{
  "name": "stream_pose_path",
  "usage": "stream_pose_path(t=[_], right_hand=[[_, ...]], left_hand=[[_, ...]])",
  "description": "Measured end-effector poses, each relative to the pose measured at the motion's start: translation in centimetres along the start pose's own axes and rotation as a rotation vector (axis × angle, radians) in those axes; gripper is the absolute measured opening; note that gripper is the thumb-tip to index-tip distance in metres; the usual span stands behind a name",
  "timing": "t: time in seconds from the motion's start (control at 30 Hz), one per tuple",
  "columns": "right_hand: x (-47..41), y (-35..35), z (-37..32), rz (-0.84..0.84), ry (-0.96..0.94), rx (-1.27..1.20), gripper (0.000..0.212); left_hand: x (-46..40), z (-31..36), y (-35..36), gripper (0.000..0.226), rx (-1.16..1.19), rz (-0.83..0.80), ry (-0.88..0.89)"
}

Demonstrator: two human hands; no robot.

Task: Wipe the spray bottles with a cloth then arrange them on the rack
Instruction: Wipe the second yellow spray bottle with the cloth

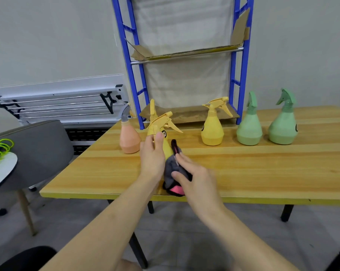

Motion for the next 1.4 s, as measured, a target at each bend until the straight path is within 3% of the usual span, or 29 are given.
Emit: stream_pose_path(t=[0.13, 0.23, 0.4, 0.57, 0.7, 0.83, 1.0, 1.17, 1.27, 1.33, 1.4], right_hand=[[-0.2, 0.1, -0.7, 0.048, -0.078, 0.085, 0.051], [-2.1, -1.4, 0.8, 0.019, 0.08, -0.046, 0.042], [-3.8, -2.1, 3.1, -0.181, 0.257, -0.327, 0.031], [-1.8, -1.5, 1.0, -0.038, 0.081, -0.112, 0.047], [-0.8, -0.8, -0.2, -0.016, -0.068, 0.071, 0.06], [-2.1, -1.7, 0.9, -0.063, 0.042, -0.042, 0.056], [-2.8, -2.3, 2.9, -0.21, 0.163, -0.208, 0.041], [-1.9, -2.5, 3.5, -0.158, 0.168, -0.31, 0.04], [-1.8, -2.6, 4.0, -0.138, 0.172, -0.327, 0.04], [-1.7, -2.7, 3.9, -0.119, 0.158, -0.292, 0.043], [-1.6, -2.6, 3.5, -0.092, 0.155, -0.216, 0.049]], left_hand=[[0.1, -0.6, -0.1, 0.044, 0.178, -0.031, -0.06], [0.2, -0.6, 0.2, 0.048, 0.261, -0.108, -0.084], [0.3, -1.0, 0.5, 0.055, 0.334, -0.131, -0.088], [0.3, -2.4, 0.5, 0.091, 0.477, 0.029, -0.154], [0.6, -3.4, 0.7, 0.067, 0.571, 0.091, -0.268], [0.7, -3.0, 0.5, 0.055, 0.532, 0.097, -0.247], [0.9, -2.1, 0.7, 0.072, 0.455, 0.035, -0.181], [1.3, -0.1, 0.8, 0.029, 0.214, -0.039, -0.076], [1.3, 0.3, 1.1, 0.035, -0.01, -0.101, -0.023], [1.7, 0.1, 1.6, 0.054, -0.142, -0.147, -0.032], [2.0, 0.2, 1.8, 0.059, -0.15, -0.141, -0.028]])
Point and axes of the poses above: each hand's wrist, its own x-axis away from the middle knuckle, its own y-axis out of the palm, z = x × y, the point moved 6 cm from there along -x, towards the middle knuckle, and after that the axes turned 15 degrees about -z, right-handed, at the moved point
